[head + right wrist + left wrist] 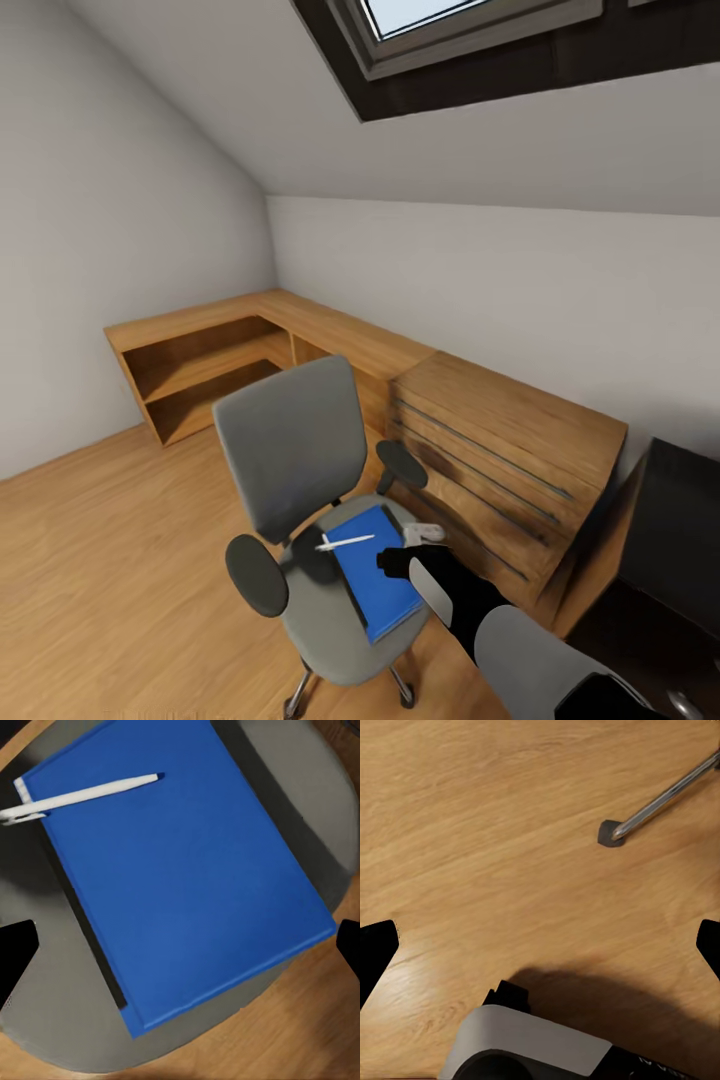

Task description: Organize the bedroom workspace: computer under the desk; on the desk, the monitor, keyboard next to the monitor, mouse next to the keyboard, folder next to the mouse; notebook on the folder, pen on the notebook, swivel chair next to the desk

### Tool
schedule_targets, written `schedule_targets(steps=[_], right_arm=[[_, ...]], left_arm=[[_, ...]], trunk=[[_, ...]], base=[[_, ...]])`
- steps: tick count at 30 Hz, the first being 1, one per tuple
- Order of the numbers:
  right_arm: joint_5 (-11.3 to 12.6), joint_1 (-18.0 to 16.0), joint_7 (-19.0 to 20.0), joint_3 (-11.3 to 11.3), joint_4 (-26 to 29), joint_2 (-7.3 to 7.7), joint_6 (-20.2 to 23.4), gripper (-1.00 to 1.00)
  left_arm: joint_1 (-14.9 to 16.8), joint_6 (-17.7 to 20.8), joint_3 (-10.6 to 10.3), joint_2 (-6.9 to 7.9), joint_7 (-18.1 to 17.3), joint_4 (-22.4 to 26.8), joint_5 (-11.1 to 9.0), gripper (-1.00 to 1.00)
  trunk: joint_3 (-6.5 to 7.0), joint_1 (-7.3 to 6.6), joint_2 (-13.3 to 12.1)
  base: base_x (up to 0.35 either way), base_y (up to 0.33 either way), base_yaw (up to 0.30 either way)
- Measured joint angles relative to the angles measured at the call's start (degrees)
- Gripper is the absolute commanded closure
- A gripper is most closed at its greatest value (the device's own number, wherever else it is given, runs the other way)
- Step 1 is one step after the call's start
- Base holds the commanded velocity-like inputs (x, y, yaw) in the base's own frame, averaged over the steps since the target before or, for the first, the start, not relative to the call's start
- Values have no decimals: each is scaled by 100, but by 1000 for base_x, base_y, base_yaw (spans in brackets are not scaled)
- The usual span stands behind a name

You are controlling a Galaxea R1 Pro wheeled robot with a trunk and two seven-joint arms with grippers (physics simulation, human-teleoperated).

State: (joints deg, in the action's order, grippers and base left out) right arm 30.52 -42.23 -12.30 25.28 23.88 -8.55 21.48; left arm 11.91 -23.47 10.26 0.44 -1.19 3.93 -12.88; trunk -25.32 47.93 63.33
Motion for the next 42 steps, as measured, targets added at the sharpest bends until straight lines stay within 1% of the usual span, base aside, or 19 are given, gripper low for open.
schedule_targets(steps=[20,33,42], right_arm=[[-8,0,0,-9,-1,21,-14,-100],[-5,1,-7,-18,1,29,-14,-100],[-9,1,1,-17,2,33,-20,-100]], left_arm=[[0,0,0,0,0,0,0,-100],[1,-7,4,0,0,-1,-2,-100],[1,-11,10,0,0,-1,-3,-100]], trunk=[[-118,0,0],[-144,-1,1],[-144,-2,0]], base=[[0,1,211],[13,3,24],[120,194,0]])
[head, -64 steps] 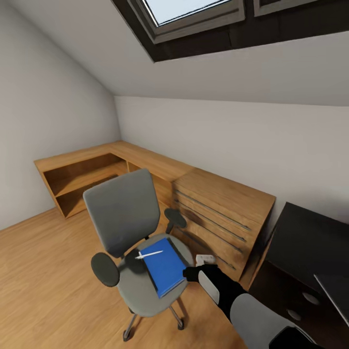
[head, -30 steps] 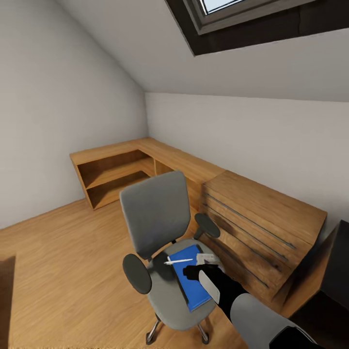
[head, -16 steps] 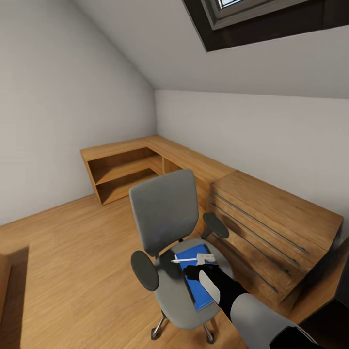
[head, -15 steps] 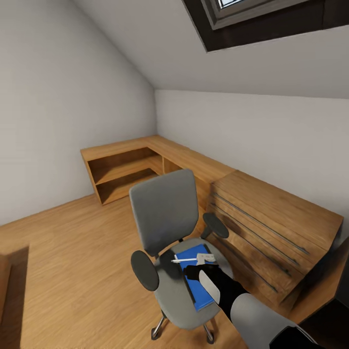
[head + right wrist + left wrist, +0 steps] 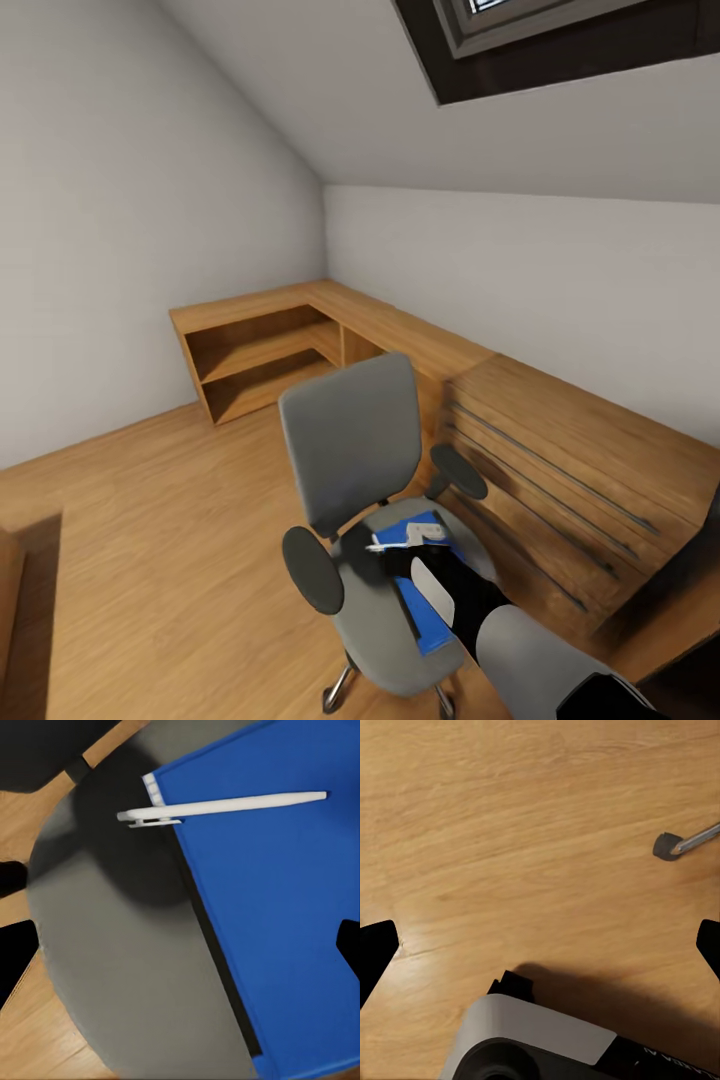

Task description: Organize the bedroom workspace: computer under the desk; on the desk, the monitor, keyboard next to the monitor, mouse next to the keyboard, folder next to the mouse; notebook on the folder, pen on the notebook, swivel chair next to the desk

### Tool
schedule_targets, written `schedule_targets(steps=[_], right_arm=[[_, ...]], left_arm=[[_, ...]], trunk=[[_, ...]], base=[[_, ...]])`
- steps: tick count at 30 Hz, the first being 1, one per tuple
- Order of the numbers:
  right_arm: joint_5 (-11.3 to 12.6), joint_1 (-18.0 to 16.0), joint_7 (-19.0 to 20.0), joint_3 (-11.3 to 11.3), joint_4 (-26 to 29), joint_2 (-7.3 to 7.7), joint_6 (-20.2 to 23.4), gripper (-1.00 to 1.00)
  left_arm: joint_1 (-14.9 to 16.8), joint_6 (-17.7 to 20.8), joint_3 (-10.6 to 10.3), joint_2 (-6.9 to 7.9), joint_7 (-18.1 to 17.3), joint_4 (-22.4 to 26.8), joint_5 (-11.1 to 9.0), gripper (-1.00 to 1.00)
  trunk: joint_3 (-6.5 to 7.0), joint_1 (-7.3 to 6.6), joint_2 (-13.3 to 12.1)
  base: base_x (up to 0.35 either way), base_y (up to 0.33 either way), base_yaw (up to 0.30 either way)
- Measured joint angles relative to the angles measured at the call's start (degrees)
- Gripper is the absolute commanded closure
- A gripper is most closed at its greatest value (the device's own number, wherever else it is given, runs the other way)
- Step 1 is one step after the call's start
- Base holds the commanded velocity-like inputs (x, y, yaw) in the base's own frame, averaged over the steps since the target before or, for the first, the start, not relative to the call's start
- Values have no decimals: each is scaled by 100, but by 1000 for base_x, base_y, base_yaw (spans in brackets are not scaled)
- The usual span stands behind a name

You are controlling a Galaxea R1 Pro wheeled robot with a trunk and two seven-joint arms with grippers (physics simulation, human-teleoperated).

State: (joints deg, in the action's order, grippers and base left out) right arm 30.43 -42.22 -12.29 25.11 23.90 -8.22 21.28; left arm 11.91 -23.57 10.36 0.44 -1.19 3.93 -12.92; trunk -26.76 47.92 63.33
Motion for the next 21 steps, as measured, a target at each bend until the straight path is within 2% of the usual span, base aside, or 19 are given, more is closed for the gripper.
schedule_targets(steps=[12,21], right_arm=[[3,0,-8,-8,0,39,-1,-100],[7,-1,-10,-28,-1,104,-1,-100]], left_arm=[[0,0,-4,0,0,0,-3,-100],[0,1,-8,0,0,0,-1,-100]], trunk=[[0,1,0],[0,2,0]], base=[[34,264,0],[2,73,0]])
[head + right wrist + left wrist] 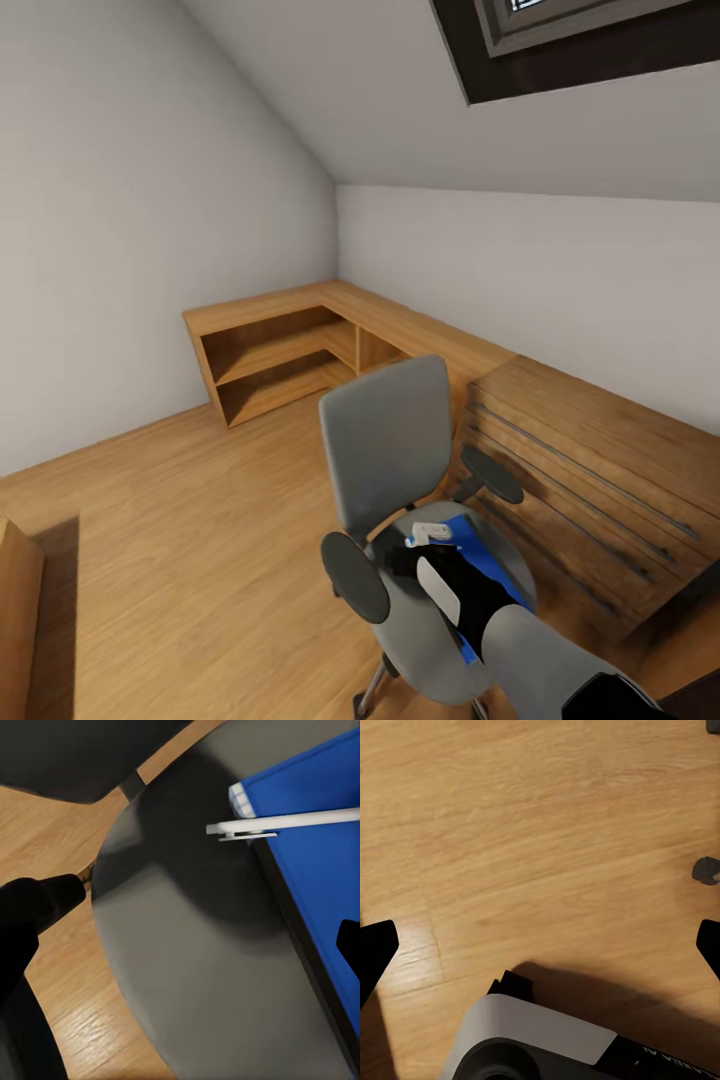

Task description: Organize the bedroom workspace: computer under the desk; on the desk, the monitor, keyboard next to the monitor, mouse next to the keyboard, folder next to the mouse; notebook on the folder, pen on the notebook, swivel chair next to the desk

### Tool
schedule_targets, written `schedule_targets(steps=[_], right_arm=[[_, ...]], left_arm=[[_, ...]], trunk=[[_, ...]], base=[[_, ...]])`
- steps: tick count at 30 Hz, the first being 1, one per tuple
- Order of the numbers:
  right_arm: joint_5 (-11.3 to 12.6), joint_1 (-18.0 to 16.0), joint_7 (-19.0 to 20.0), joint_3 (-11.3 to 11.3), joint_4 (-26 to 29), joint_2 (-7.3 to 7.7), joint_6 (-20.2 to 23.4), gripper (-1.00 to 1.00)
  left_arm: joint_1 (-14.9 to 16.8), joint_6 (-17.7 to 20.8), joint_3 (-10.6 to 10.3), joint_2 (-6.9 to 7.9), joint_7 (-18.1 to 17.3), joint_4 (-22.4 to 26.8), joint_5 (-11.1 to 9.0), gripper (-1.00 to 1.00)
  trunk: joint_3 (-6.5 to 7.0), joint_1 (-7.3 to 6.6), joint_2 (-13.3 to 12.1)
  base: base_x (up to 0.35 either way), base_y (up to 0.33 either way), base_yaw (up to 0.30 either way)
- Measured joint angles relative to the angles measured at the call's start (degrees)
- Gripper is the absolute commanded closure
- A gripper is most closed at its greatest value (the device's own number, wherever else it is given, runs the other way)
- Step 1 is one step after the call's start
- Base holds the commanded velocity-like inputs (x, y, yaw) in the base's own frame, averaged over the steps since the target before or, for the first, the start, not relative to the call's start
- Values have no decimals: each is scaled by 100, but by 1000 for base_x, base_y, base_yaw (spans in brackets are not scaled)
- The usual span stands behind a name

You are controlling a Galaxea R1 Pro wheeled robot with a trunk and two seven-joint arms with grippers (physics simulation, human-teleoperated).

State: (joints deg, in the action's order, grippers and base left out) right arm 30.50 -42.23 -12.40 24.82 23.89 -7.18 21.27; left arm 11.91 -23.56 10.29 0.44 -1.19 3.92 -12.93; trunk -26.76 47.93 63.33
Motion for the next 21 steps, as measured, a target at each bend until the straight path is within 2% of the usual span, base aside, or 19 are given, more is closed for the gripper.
schedule_targets(steps=[8,21], right_arm=[[1,0,0,-95,0,54,0,-100],[1,0,0,-113,2,130,0,-100]], left_arm=[[0,0,-1,0,0,0,3,-100],[0,0,0,0,0,0,3,-100]], trunk=[[0,0,0],[0,-1,0]], base=[[18,9,0],[177,0,0]])
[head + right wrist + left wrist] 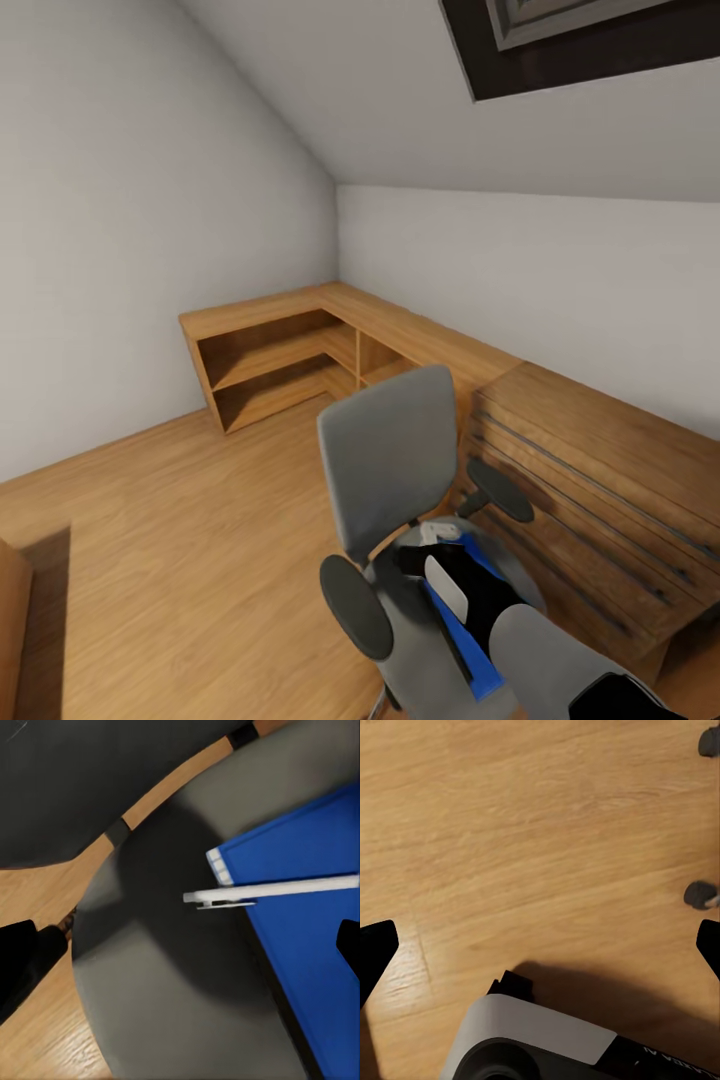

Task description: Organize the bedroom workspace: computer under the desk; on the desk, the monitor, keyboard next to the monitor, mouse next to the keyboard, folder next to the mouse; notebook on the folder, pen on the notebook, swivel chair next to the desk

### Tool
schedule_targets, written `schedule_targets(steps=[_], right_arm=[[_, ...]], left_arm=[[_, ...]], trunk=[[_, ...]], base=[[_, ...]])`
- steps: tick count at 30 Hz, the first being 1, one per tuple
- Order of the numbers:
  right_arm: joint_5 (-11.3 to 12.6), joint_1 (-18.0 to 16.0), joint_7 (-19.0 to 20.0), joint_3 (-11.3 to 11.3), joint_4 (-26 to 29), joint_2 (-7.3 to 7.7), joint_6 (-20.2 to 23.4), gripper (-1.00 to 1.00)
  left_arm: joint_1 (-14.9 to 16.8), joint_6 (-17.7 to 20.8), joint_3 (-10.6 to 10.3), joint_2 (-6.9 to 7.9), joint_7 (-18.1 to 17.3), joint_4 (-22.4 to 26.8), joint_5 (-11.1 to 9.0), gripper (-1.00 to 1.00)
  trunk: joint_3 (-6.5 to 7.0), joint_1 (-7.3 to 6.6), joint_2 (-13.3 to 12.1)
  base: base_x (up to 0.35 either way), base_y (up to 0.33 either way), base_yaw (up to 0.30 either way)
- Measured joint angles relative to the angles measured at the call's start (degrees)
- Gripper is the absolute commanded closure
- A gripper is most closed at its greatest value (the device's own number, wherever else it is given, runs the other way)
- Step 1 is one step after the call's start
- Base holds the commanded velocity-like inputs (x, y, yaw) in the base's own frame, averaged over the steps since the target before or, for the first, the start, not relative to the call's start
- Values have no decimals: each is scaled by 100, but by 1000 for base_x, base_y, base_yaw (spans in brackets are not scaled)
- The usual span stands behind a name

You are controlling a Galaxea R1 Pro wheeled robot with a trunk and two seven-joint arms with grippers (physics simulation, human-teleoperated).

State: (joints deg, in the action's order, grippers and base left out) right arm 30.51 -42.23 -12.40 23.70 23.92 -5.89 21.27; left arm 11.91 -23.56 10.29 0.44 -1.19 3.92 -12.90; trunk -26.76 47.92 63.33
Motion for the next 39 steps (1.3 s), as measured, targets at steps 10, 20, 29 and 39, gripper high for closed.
schedule_targets(steps=[10,20,29,39], right_arm=[[-1,0,0,-19,-3,65,6,-100],[0,0,0,-72,-7,137,2,-100],[-2,-1,-36,-660,-13,292,13,-100],[-4,-3,-62,-2008,-35,428,6,-100]], left_arm=[[0,0,-3,0,0,0,0,-100],[0,0,-2,0,0,0,0,-100],[0,0,-1,0,0,0,0,-100],[0,0,9,74,0,4,-5,-100]], trunk=[[0,1,0],[0,0,0],[0,1,0],[0,1,0]], base=[[44,0,0],[167,0,0],[24,0,0],[1,0,0]])
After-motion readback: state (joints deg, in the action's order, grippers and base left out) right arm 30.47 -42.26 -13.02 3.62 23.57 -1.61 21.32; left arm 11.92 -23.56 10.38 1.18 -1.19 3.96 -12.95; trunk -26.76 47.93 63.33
